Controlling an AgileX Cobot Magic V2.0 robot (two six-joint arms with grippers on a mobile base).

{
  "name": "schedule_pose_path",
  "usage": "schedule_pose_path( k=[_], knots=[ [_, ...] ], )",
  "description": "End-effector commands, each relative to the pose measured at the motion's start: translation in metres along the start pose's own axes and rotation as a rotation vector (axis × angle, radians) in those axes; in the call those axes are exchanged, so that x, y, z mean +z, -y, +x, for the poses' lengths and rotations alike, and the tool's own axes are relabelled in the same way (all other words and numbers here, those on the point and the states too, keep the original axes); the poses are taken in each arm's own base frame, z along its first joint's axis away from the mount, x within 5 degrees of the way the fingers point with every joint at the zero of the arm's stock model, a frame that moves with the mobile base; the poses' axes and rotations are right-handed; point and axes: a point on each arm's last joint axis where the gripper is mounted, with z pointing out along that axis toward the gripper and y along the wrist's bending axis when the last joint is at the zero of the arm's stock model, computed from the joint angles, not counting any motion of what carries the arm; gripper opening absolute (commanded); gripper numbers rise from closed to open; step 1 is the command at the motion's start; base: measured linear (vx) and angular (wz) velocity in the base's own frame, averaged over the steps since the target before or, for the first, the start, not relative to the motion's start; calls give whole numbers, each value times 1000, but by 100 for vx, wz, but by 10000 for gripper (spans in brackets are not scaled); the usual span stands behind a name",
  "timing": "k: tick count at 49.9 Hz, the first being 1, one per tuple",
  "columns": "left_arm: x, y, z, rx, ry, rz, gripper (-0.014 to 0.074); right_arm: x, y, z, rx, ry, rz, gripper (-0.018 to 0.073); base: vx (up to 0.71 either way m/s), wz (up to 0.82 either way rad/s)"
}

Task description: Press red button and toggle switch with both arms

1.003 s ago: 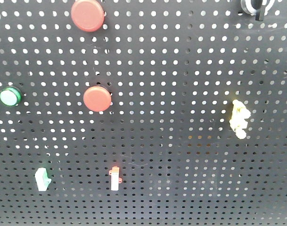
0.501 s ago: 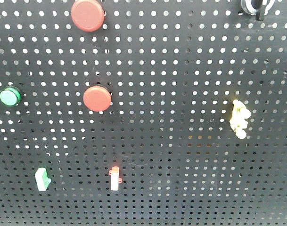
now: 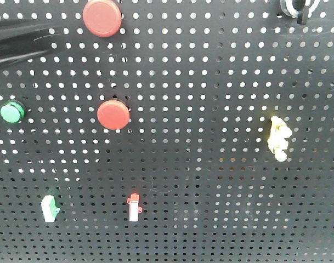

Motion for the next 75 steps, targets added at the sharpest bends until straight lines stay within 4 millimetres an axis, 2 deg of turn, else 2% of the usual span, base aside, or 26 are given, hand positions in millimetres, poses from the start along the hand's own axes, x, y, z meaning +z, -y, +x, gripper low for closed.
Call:
schedule_pose_path(
  k=[1,7,13,22,33,38,47,53,58,65,70,75],
  knots=[
    [12,-2,-17,-36,71,19,2,0,-3,-13,-9,79,-16,-3,0,0],
    [32,-7,-20,-41,67,43,2,0,-3,-13,-10,69,-14,-3,0,0],
    [43,-15,-23,-36,81,16,2,0,-3,-12,-12,58,-12,-3,0,0],
    [50,-28,-24,-50,121,-86,2,0,-3,-10,-14,43,-10,-3,0,0],
    [65,-35,-10,-50,73,-92,2,0,-3,-10,-17,42,-8,-3,0,0],
    [64,-32,-9,-50,60,-65,2,0,-3,-10,-17,42,-8,-3,0,0],
    [43,-15,-19,18,39,10,2,-1,-2,-6,-38,-1,-4,-3,0,0],
    [21,-2,-12,24,17,38,2,-1,-3,-2,-90,-60,-15,-3,0,0],
    [1,7,4,21,-3,16,2,-1,-7,2,-143,-93,-56,-3,0,0],
    [-30,17,30,10,-14,-47,2,4,-16,3,-114,-107,-161,-3,0,0],
    [-50,23,51,-4,-23,-95,2,15,-28,-3,-94,-144,-276,-3,0,0],
    [-69,30,67,-8,-22,-121,2,38,-45,-12,-31,-189,-440,-3,0,0]
  ],
)
